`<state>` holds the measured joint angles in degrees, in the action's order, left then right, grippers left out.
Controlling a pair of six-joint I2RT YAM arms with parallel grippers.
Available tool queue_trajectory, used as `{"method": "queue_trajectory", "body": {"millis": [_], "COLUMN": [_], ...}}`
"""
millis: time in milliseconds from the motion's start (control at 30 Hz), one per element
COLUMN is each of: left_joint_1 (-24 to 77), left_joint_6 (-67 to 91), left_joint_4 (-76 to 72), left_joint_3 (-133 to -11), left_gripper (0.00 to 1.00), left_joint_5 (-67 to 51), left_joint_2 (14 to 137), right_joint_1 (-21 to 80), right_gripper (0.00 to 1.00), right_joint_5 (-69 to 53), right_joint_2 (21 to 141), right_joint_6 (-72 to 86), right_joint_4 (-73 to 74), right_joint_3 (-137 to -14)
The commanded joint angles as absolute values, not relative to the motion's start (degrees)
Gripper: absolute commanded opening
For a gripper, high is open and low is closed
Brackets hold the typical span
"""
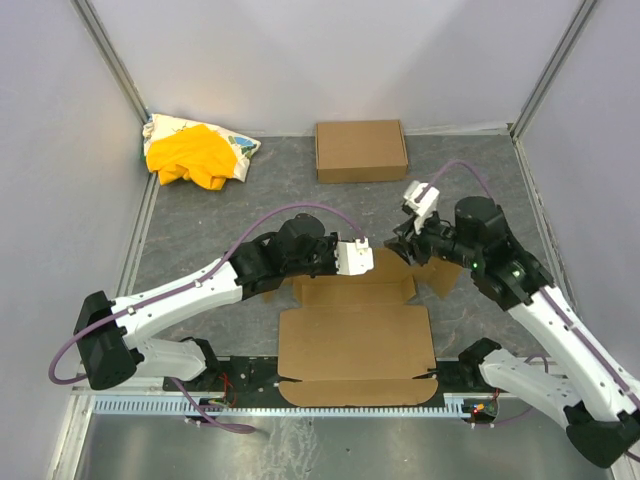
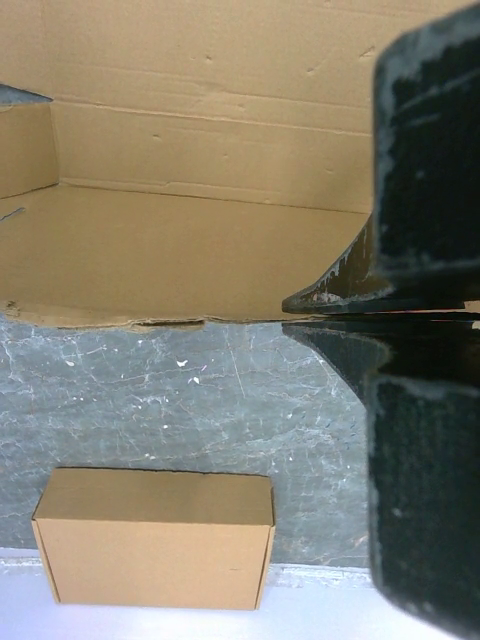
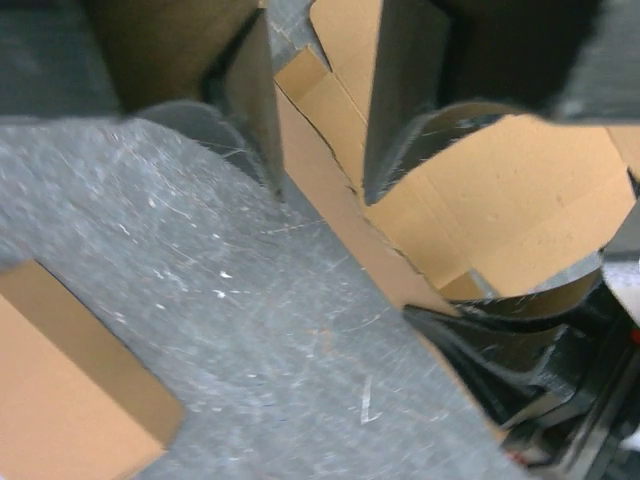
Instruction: Fold the paper box
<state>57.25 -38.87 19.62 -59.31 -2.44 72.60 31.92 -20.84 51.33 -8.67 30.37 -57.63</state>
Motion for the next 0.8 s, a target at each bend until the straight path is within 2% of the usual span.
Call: {"method": "queue_trajectory", "body": {"millis": [0,100,167,233,767], "left_joint_1": [57.7,57.7,57.7,57.7,57.7], "left_joint_6": [-35.2,-34.8,-34.7,-34.5,-34.4], "left_joint_4": [21.5,21.4,21.2,21.2,21.3], "left_joint_3": [-58.8,-57.7,-57.1,-56.9,-56.8], "left_gripper": [0.03,0.03,0.03,0.03,0.03], "left_joint_5": [-3.2,-3.3,-3.3,-3.4,-4.4], "left_joint_2": [72.2,71.2,70.5,70.1,69.9], "right_joint_1": [32.1,32.1,31.9,31.7,31.1], "right_gripper": [0.39,0.39,0.42,0.43,0.46], "right_joint_5": [-1.0,12.6,20.8,25.3,23.3], "right_joint_2": [49.1,51.2,53.6,54.9,50.6], "right_joint_6": [1.5,10.0,15.4,19.3,22.4], "right_joint_4": [30.6,37.3,43.3,47.9,55.6], "right_joint_3": [-59.5,-62.1,-63.9,-64.4,-58.6]}}
